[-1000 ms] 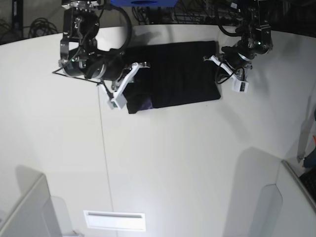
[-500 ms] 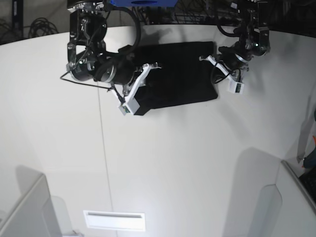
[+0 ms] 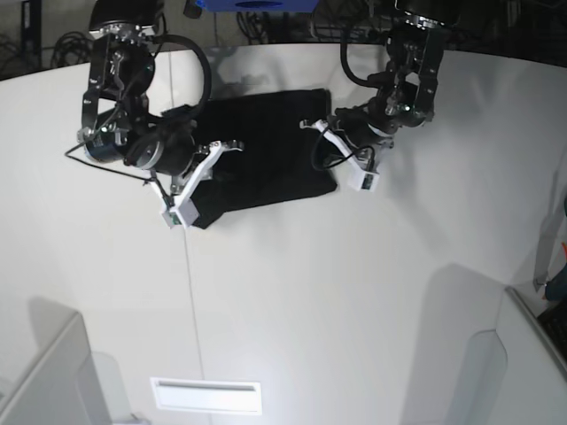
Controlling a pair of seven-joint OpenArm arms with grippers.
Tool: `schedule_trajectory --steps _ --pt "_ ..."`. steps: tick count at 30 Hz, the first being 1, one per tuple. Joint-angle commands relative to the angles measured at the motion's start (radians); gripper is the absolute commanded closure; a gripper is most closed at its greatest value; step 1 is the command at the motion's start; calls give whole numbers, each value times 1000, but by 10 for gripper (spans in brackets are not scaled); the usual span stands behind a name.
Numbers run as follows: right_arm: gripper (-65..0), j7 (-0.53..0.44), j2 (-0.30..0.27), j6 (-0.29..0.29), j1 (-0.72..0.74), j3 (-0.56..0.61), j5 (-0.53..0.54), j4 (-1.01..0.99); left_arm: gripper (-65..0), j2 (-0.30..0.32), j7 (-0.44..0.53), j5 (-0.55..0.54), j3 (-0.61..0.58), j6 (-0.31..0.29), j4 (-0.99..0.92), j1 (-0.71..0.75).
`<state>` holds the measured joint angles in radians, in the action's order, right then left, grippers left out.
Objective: Fold the T-shirt properly
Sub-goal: 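Hold both strip ends and fold them toward the middle, then press and fold the bundle over with the right gripper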
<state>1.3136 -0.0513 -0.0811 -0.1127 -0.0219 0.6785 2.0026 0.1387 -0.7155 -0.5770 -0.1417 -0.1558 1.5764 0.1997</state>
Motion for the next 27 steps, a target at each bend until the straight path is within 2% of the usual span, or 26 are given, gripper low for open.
schedule_trajectory --steps 1,4,19,22,27 --pt "0 -18 6 -3 15 3 63 17 0 6 -39 16 -5 15 -1 -1" --pt "0 -18 5 2 18 3 114 17 0 3 -39 16 -11 15 0 -18" --pt "0 -30 12 4 28 6 116 -29 0 12 -39 15 3 15 132 51" --pt "0 -61 12 4 25 18 116 -50 0 16 -39 15 9 15 161 82" --pt "0 -113 11 5 23 99 116 -93 0 34 -39 15 159 12 247 186"
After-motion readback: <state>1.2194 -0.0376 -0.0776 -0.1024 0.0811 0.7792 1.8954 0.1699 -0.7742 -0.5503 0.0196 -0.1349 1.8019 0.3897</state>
